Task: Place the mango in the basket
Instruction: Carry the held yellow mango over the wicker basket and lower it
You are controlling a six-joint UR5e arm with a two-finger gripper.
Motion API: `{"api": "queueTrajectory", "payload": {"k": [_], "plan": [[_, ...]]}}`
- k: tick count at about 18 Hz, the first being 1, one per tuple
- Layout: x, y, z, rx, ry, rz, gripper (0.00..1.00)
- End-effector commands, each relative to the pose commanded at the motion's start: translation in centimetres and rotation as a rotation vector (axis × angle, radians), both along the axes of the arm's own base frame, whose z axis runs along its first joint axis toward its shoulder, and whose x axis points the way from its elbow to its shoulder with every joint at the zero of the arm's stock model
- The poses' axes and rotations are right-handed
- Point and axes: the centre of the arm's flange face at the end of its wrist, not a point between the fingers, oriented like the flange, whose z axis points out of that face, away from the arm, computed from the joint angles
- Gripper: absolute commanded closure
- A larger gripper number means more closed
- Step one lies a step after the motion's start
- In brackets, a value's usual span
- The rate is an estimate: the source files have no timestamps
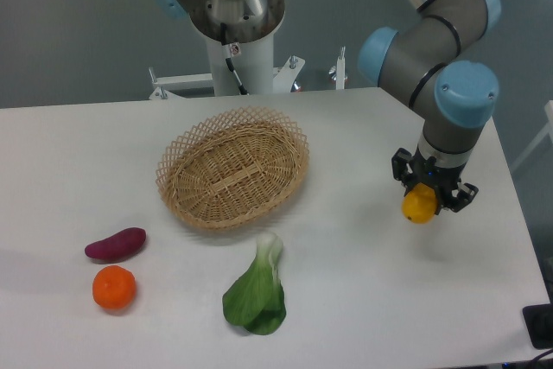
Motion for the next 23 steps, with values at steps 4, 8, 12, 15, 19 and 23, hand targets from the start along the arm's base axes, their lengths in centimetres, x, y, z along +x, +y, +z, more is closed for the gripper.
{"api": "queueTrajectory", "payload": {"k": [4, 8, 12, 15, 19, 23], "plan": [[2.8, 0.0, -0.5, -0.005, -0.015, -0.032, 0.50], [5.9, 0.9, -0.8, -0.003, -0.012, -0.059, 0.50], [8.7, 1.9, 0.1, 0.002, -0.007, -0.092, 0.50], [11.4, 2.2, 0.7, 0.006, -0.009, -0.123, 0.50], [14.6, 2.6, 1.0, 0.005, -0.010, -0.163, 0.50], [18.0, 4.0, 0.6, -0.001, -0.021, -0.194, 0.50]]}}
